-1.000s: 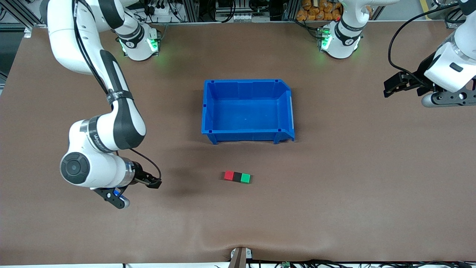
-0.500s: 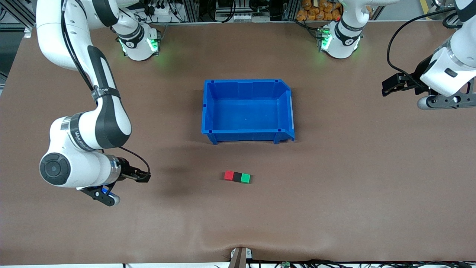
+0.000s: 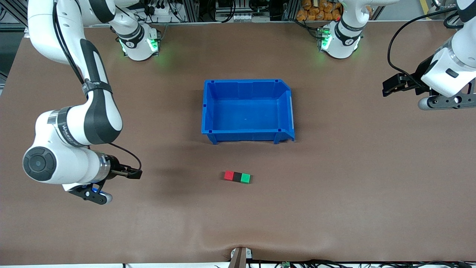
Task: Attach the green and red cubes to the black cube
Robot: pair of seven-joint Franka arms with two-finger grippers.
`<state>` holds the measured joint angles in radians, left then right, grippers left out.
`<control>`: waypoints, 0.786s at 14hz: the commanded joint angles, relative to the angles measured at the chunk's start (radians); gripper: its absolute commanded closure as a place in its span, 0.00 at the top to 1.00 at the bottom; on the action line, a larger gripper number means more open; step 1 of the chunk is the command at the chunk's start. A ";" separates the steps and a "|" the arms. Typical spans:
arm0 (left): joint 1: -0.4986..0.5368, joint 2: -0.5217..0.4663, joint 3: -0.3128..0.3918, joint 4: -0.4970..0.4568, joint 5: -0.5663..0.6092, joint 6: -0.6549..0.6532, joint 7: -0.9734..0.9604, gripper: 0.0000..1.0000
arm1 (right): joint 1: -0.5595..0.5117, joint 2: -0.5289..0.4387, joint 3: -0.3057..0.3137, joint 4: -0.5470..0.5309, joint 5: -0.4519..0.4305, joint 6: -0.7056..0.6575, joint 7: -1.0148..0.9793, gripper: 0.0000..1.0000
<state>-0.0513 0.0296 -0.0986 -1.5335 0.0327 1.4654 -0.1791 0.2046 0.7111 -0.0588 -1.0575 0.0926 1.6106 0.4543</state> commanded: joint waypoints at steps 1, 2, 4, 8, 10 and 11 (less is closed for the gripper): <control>0.005 -0.007 -0.001 0.015 -0.013 -0.020 0.010 1.00 | -0.021 -0.041 0.022 -0.018 -0.030 -0.043 -0.061 1.00; 0.001 -0.008 -0.003 0.021 -0.014 -0.020 0.001 1.00 | -0.028 -0.057 0.022 -0.019 -0.030 -0.044 -0.092 1.00; -0.007 -0.007 -0.006 0.035 -0.019 -0.022 -0.002 1.00 | -0.034 -0.068 0.022 -0.021 -0.031 -0.046 -0.138 1.00; -0.002 0.015 -0.026 0.038 -0.063 -0.016 0.001 1.00 | -0.068 -0.074 0.024 -0.019 -0.028 -0.090 -0.144 1.00; -0.008 0.021 -0.027 0.038 -0.059 -0.016 -0.009 1.00 | -0.083 -0.082 0.025 -0.019 -0.024 -0.095 -0.157 1.00; -0.007 0.021 -0.029 0.038 -0.063 -0.016 -0.010 1.00 | -0.091 -0.094 0.034 -0.019 -0.024 -0.095 -0.183 1.00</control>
<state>-0.0566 0.0413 -0.1254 -1.5135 -0.0149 1.4620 -0.1792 0.1420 0.6561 -0.0570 -1.0577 0.0790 1.5260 0.3060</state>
